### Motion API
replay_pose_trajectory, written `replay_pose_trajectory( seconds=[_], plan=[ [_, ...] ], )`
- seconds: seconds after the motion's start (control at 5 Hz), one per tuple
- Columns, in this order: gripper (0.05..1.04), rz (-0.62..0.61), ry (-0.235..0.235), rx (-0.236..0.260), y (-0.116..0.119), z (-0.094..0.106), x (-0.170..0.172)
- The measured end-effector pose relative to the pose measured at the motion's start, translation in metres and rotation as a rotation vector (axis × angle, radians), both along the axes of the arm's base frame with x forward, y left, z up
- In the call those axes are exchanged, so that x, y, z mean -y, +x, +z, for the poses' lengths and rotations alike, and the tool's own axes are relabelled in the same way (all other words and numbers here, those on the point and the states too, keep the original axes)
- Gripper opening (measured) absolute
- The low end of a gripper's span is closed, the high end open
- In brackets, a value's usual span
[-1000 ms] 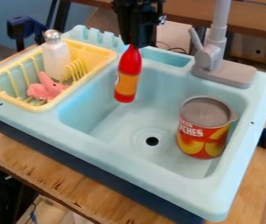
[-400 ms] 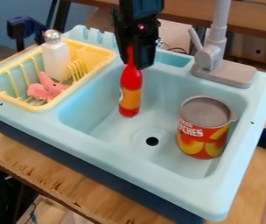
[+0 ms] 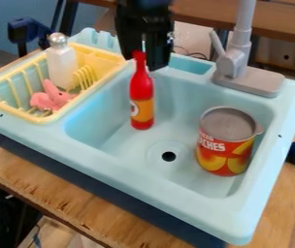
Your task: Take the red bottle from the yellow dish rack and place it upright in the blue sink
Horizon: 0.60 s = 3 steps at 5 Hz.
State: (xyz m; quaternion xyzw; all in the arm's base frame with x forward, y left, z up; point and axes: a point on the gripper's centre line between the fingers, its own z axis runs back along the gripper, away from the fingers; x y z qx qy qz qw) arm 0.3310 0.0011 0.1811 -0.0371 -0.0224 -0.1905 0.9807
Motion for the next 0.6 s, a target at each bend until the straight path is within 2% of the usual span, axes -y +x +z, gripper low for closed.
replay_pose_trajectory(
  seconds=[0.2,0.4,0.6],
  plan=[
    [1.001,0.041,0.020,-0.012,-0.012,0.014,-0.003],
    [1.001,0.152,0.090,-0.155,-0.037,0.029,-0.006],
    [1.001,0.199,0.128,-0.167,-0.061,0.034,-0.012]
  ],
)
